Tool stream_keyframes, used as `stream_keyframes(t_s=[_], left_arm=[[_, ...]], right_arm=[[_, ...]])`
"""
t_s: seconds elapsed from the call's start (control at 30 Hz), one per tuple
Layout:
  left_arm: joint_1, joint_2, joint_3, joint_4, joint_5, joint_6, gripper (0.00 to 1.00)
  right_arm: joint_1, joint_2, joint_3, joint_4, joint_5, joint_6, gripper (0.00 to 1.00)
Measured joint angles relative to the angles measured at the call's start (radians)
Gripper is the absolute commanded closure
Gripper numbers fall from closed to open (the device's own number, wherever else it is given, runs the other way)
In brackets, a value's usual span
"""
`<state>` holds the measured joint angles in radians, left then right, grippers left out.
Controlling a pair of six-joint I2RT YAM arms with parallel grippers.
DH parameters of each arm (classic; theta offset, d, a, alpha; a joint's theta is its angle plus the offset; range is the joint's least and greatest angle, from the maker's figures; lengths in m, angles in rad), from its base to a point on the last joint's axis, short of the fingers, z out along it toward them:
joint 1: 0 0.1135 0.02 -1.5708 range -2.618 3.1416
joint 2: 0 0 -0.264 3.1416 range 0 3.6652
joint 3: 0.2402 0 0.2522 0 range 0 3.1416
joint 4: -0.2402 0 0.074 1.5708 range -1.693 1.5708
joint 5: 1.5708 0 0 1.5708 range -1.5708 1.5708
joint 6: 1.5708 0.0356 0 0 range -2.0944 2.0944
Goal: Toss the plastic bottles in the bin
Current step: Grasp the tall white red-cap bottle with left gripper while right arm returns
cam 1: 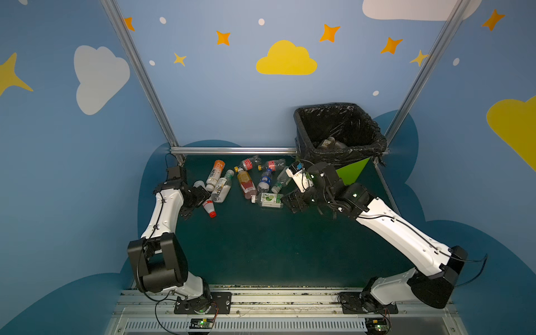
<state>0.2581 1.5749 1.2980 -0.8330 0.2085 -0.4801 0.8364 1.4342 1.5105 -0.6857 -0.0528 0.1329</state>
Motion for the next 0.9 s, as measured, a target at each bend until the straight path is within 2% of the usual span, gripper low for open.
stream_keyframes(t_s=[0.4,0.67,0.9], left_arm=[[0.01,0.336,0.26,0.027,-0.026,0.106,0.14],[0.01,0.441,0.317,0.025,-0.034,0.14,0.17],[0.01,0.46,0.334,0.024,-0.042,0.157,0.22]], right_arm=[[0.004,0.023,0.027,0.0,-0.012,0.047,0.19],[0.004,0.024,0.028,-0.001,0.018,0.078,0.2],[0.006,0.04,0.052,-0.005,0.026,0.102,0.19]])
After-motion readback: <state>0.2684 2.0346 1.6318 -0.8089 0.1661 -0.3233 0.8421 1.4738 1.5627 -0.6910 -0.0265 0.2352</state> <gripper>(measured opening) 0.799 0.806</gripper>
